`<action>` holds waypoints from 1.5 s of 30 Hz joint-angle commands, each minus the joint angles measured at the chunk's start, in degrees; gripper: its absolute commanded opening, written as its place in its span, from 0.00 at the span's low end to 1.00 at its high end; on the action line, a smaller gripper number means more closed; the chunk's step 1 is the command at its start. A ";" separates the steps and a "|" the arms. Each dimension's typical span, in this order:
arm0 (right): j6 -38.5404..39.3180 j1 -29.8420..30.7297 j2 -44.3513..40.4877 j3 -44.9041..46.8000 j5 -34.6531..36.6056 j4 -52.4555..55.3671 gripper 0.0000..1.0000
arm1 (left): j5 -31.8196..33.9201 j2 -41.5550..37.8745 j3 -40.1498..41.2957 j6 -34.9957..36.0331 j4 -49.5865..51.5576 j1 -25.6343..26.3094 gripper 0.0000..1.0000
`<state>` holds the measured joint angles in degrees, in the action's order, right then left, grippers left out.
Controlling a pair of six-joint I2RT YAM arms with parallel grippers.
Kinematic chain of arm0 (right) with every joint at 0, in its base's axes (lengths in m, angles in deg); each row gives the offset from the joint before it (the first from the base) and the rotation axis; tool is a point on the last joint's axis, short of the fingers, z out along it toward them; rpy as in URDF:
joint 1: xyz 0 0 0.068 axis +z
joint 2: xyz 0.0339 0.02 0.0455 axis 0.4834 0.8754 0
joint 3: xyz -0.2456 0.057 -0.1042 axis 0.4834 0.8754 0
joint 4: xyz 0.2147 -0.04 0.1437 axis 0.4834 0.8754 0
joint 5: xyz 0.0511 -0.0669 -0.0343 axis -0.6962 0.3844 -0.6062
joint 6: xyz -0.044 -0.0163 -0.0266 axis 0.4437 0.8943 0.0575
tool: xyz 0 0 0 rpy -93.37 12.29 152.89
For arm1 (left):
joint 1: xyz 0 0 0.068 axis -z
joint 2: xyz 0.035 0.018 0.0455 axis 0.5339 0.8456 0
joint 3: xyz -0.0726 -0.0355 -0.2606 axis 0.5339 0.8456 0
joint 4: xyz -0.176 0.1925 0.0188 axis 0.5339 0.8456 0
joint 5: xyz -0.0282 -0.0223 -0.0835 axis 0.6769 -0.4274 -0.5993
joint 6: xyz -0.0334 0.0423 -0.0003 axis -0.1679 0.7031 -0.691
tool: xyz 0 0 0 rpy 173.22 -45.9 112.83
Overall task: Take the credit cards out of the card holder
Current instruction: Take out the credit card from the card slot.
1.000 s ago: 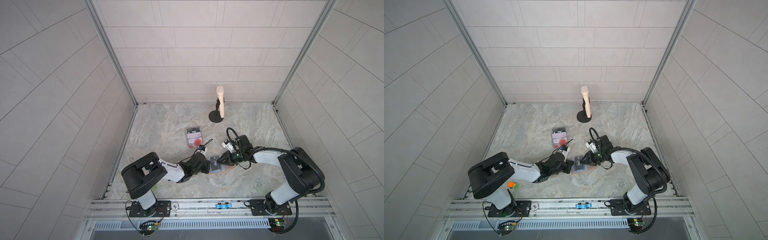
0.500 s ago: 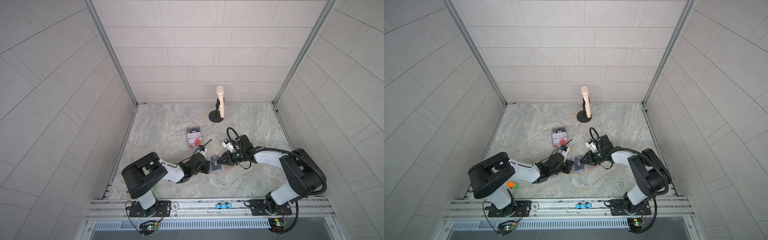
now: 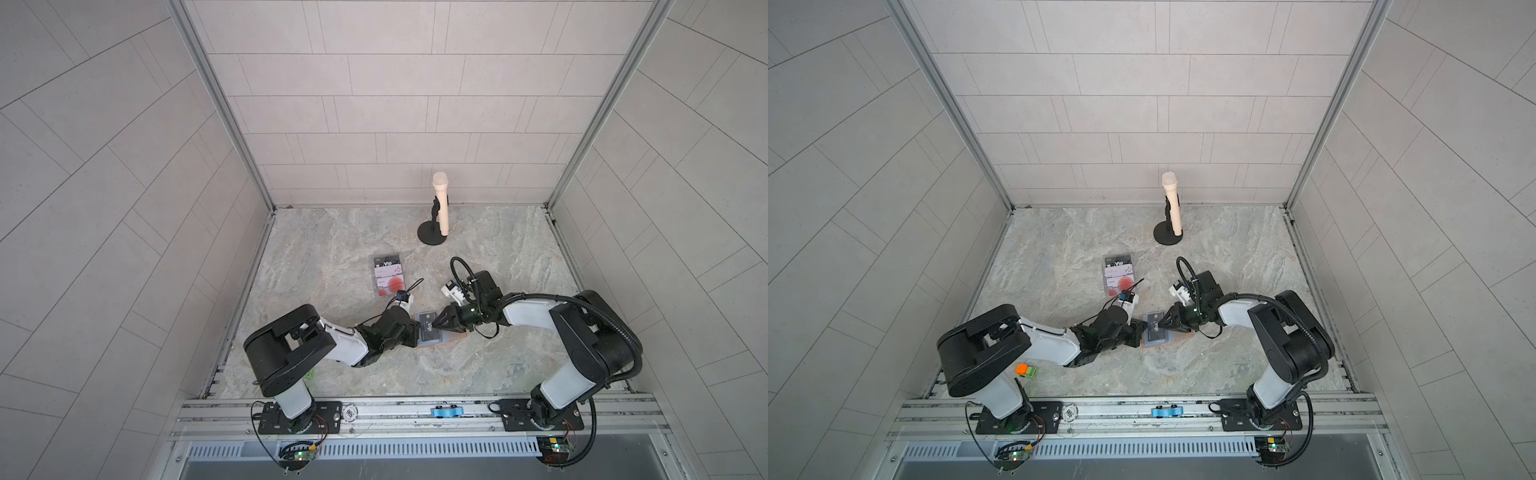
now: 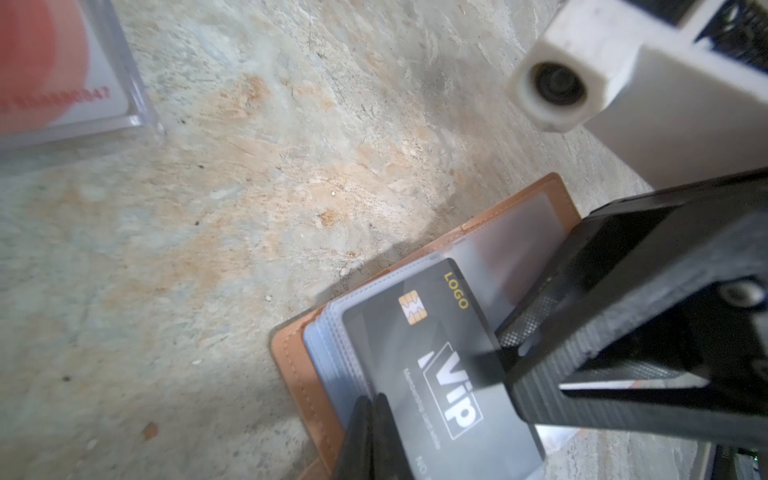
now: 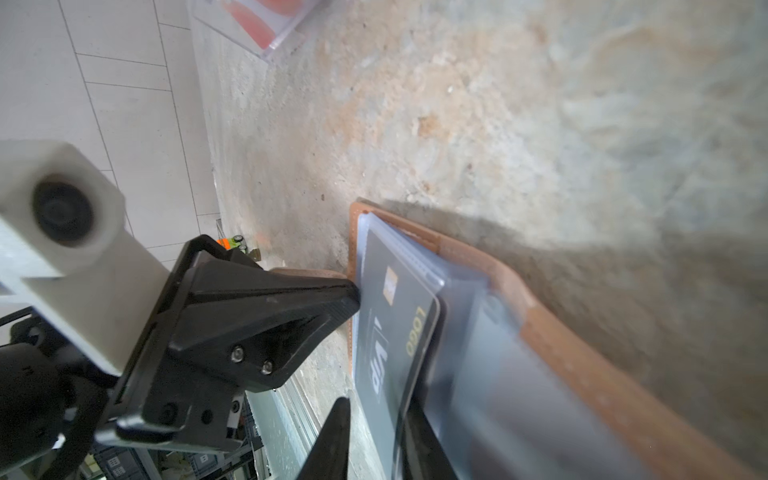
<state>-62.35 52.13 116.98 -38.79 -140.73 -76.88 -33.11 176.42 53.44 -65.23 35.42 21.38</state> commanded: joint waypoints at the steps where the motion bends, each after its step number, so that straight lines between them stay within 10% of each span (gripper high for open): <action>1: -0.52 2.56 1.58 -2.50 -1.83 -3.68 0.25 | -1.28 1.44 1.36 -0.22 2.94 0.32 0.06; 45: -4.35 4.32 9.95 -1.46 -0.06 -13.03 0.19 | -3.83 -0.60 -0.69 0.15 3.17 0.32 0.06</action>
<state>-66.94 54.99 124.93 -40.51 -142.65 -88.31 -30.71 174.78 52.61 -65.12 39.48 20.57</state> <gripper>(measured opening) 0.186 0.062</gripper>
